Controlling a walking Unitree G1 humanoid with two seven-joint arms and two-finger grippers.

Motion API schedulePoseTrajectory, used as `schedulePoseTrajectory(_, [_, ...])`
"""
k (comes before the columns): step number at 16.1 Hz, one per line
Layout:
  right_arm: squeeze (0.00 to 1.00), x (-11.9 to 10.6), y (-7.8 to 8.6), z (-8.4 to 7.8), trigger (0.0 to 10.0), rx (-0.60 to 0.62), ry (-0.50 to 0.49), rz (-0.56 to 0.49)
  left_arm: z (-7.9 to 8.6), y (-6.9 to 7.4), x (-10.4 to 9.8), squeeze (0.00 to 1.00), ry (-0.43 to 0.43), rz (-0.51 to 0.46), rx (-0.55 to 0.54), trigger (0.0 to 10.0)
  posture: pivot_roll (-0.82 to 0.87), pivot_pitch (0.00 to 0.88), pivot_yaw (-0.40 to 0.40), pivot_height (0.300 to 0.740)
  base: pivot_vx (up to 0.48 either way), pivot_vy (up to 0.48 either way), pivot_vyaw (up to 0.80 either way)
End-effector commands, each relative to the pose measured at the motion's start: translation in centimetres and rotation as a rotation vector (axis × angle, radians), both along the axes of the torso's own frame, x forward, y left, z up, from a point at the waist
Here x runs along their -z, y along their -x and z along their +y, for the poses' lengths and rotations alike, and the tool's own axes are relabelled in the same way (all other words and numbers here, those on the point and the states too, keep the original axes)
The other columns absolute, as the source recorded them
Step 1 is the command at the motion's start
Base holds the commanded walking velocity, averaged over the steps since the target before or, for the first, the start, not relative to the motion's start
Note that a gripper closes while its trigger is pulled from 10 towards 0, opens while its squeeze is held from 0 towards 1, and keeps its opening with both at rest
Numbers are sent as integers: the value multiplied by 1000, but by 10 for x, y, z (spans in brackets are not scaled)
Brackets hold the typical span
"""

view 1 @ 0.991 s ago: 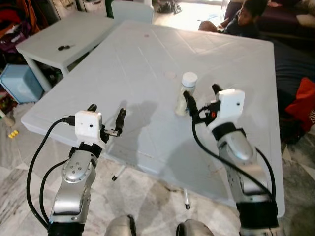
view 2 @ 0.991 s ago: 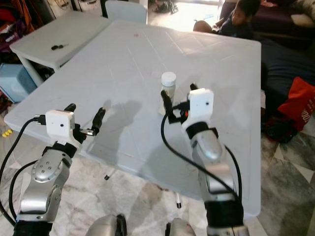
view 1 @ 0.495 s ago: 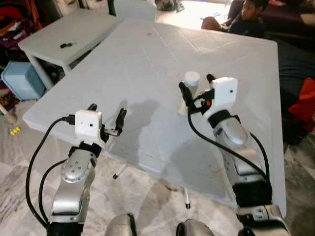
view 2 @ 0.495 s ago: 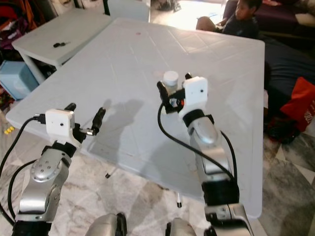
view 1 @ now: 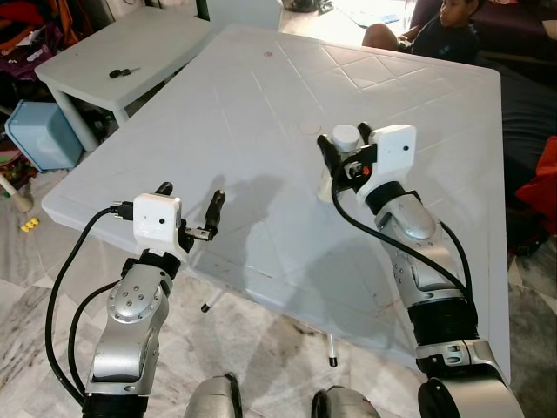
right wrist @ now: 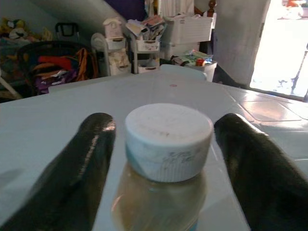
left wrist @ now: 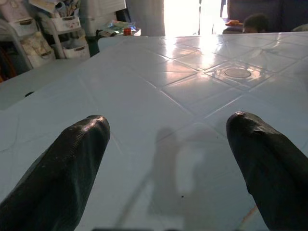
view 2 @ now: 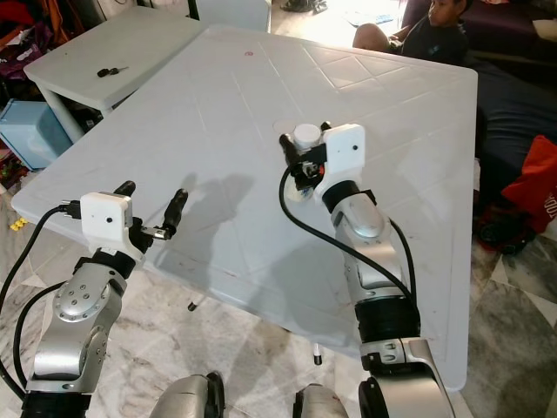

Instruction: Restocking fridge

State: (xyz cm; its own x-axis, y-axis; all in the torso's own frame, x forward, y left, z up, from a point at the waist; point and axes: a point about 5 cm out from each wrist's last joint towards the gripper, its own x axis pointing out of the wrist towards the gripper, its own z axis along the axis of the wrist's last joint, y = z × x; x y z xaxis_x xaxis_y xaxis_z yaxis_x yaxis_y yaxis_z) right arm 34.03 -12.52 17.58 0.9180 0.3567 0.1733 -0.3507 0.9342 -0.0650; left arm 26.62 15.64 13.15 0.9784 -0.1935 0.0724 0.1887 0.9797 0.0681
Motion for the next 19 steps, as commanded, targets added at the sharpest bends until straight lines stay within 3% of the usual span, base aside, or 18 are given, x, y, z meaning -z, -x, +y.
schedulePoseTrajectory(1, [0,-3,-2,3,0,-21,-4,-9,2,2,-1,0,-5,2,1,10000,32,136,38,740,0,0,0])
schedulePoseTrajectory(12, [0,2,11,-3,0,-28,-9,12,-2,2,1,0,3,14,5,10000,20,137,28,740,0,0,0])
schedulePoseTrajectory(16, [0,-1,31,-5,0,-58,-50,36,-2,2,3,0,3,19,1,10000,22,131,21,740,0,0,0])
schedulePoseTrajectory(18, [0,14,58,-8,2235,-90,-53,105,-1,0,4,0,2,26,-1,10000,9,123,23,740,0,0,0])
schedulePoseTrajectory(19, [0,15,61,-9,3608,-92,-59,118,-2,-1,4,0,2,27,3,10000,5,119,25,740,0,0,0])
